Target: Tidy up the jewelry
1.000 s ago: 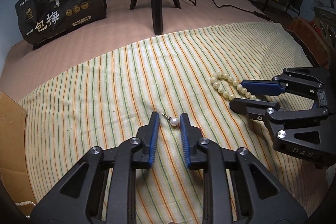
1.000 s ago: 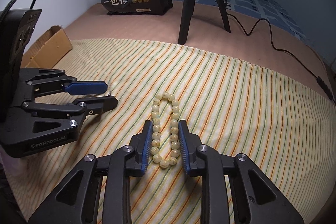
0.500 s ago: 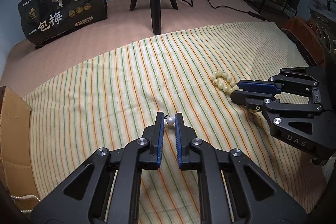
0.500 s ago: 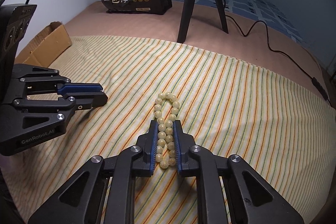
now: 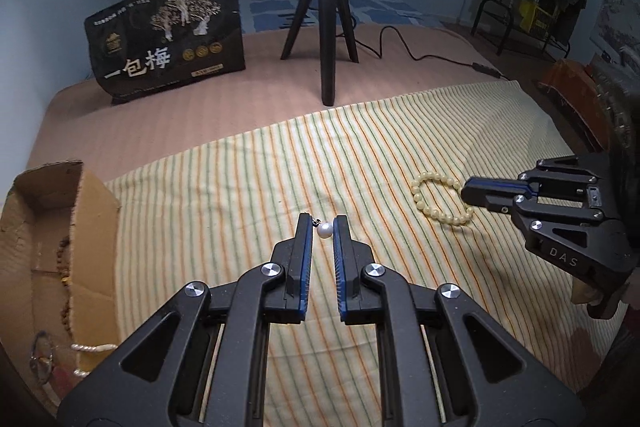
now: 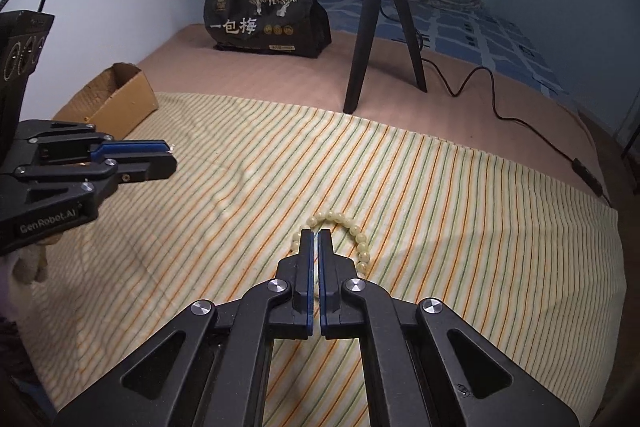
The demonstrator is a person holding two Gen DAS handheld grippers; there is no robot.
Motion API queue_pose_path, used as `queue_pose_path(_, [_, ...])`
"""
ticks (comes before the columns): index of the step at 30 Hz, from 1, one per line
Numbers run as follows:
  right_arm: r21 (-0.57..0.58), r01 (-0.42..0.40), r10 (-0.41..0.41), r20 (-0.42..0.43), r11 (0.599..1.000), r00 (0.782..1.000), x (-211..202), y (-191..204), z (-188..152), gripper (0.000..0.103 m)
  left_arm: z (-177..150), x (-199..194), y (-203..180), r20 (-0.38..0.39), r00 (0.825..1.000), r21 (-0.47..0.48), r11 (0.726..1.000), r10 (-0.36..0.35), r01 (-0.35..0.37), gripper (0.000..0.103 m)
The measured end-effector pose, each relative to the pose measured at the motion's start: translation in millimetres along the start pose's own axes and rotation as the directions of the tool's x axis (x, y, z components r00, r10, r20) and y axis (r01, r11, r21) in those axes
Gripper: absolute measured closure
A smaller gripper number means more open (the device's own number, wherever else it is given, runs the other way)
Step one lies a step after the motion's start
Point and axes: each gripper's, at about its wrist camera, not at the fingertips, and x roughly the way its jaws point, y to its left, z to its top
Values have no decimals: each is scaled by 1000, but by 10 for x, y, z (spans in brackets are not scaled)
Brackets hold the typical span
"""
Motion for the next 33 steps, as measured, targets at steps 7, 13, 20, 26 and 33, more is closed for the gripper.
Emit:
queue_pose_path(7, [27, 32, -29, -121, 999, 992, 283, -47, -58, 42, -46, -204, 91, 19, 1000, -12, 1000, 22, -22, 95])
queue_pose_path(13, [-1, 39, -39, -138, 999, 990, 455, -33, -47, 71, -89, -347, 158, 34, 999, -19, 999, 35, -34, 95])
queue_pose_path(20, [17, 35, -32, -133, 999, 991, 298, -22, 5, 91, -127, -575, 302, 65, 997, -54, 998, 47, -44, 95])
queue_pose_path(26, [12, 27, -26, -76, 1000, 997, -1, 158, 114, 91, -180, -865, 456, 107, 992, -94, 994, 59, -49, 95])
queue_pose_path(33, [-20, 3, -2, 18, 1000, 1000, -458, 523, 356, 91, -313, -1231, 684, 157, 984, -147, 987, 90, -67, 95])
